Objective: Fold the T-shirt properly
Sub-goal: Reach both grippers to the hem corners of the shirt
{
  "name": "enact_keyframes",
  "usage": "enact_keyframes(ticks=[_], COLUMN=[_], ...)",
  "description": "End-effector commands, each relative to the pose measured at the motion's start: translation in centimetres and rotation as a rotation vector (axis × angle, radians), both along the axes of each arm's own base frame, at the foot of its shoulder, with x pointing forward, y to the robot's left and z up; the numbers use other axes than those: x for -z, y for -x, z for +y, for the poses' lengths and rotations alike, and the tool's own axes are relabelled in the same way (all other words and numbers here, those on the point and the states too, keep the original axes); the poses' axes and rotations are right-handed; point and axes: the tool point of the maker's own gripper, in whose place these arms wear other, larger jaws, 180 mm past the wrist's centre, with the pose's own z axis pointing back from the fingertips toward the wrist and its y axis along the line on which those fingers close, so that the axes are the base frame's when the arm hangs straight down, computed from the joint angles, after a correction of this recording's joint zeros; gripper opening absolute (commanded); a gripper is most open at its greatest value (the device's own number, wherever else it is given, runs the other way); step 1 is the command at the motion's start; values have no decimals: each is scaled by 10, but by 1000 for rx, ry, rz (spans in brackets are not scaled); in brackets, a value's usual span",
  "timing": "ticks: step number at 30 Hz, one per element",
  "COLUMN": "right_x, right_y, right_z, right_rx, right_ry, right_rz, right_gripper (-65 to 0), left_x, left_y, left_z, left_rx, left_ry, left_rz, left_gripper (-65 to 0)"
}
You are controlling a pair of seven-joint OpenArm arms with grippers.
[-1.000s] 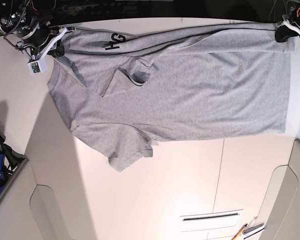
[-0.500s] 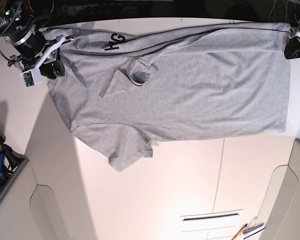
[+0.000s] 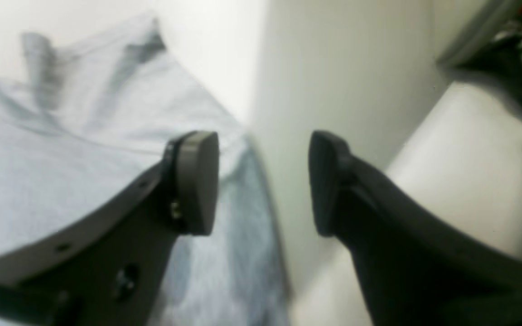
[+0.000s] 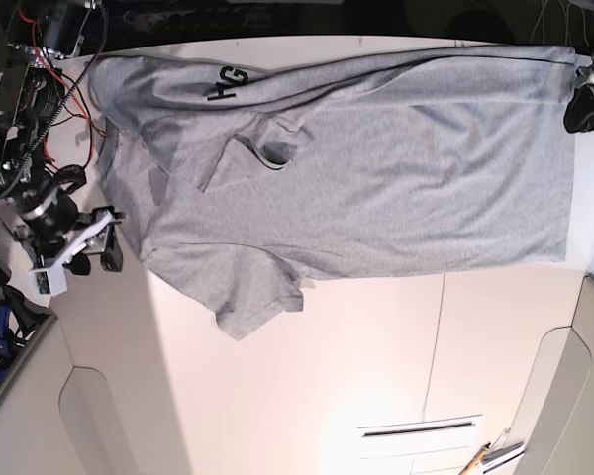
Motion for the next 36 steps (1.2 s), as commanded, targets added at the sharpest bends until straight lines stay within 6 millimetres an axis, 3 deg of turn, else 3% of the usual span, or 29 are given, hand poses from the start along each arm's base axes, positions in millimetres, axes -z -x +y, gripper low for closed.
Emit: enact_keyframes(ticks=[1,5,8,13,16,17,20,21,25,32,36], right_x=[-10,21,42,69,80,83,86,86,89,90,89], right_y=[-19,-51,-60,-37,-24,-22,-21,-21,-21,-21,-23], right_z=[-3,-2,5,46,59,61,59,58,52,52,52], right_rx=[7,12,9,-113,-173,-183,-191,-191,-186,-186,-183], right_ry=[-35,-148,-206,-273,-234,-215,-173,-166,-124,-121,-124], right_rz=[-36,75,159,346,406,415,428,427,431,432,422], right_gripper=[-333,-333,-333,-333,-347,-394,-650,-650,-650,-650,-650], left_x=[-12,-12,-12,-12,-13,-14,-18,-20,-36,-81,-74], left_y=[-6,-6,-6,-6,-9,-10,-19,-23,-47,-108,-142], left_z=[2,2,2,2,2,2,3,2,6,50,75], left_rx=[14,14,14,14,14,14,14,14,3,-101,-143], left_ry=[-15,-15,-14,-15,-15,-15,-15,-16,-34,-259,-291], left_rz=[-35,-35,-35,-36,-45,-50,-76,-88,-181,-375,-346], left_gripper=[-395,-395,-395,-395,-395,-395,-395,-395,-395,-392,-316])
